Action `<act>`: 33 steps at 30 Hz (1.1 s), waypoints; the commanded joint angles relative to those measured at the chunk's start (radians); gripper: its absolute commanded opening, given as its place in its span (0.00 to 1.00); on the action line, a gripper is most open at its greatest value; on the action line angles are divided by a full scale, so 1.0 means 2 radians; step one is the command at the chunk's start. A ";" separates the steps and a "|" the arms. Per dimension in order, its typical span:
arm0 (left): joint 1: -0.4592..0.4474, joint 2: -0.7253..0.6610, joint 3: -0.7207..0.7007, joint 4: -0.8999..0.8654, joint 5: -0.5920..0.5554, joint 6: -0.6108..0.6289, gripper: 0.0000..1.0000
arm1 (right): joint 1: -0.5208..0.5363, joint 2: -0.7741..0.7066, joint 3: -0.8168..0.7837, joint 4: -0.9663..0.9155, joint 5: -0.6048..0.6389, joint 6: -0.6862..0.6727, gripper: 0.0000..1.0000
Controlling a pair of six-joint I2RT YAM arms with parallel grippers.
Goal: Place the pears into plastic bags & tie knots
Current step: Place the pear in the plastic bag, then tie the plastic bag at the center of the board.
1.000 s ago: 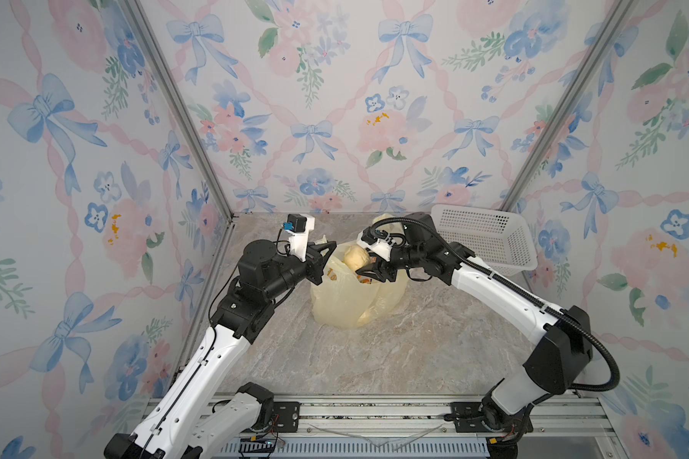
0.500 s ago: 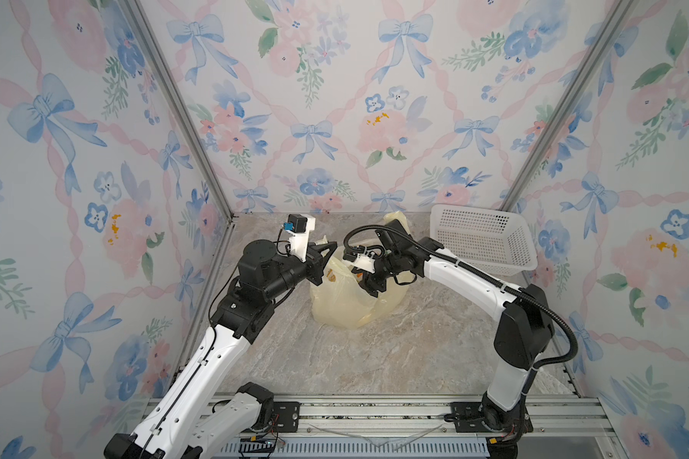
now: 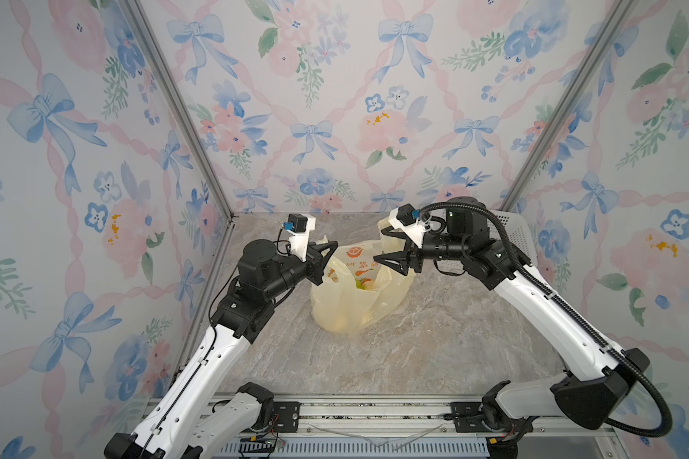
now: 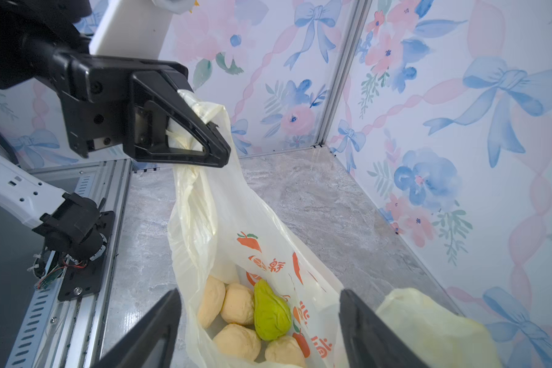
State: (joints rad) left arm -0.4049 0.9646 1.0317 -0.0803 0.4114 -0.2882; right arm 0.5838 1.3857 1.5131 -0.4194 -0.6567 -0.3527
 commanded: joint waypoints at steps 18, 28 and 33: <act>0.002 0.084 0.107 -0.001 0.049 0.005 0.00 | 0.061 0.082 0.001 0.114 -0.064 0.068 0.43; 0.002 0.057 0.106 -0.035 -0.010 0.019 0.42 | 0.063 0.065 -0.009 0.143 -0.053 0.080 0.00; 0.003 -0.005 0.092 -0.063 -0.088 0.038 0.72 | 0.054 0.047 -0.035 0.214 -0.049 0.122 0.00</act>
State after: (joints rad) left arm -0.4049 1.0424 1.2194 -0.1875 0.3428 -0.2478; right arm 0.7002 1.5246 1.4647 -0.1070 -0.7517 -0.1734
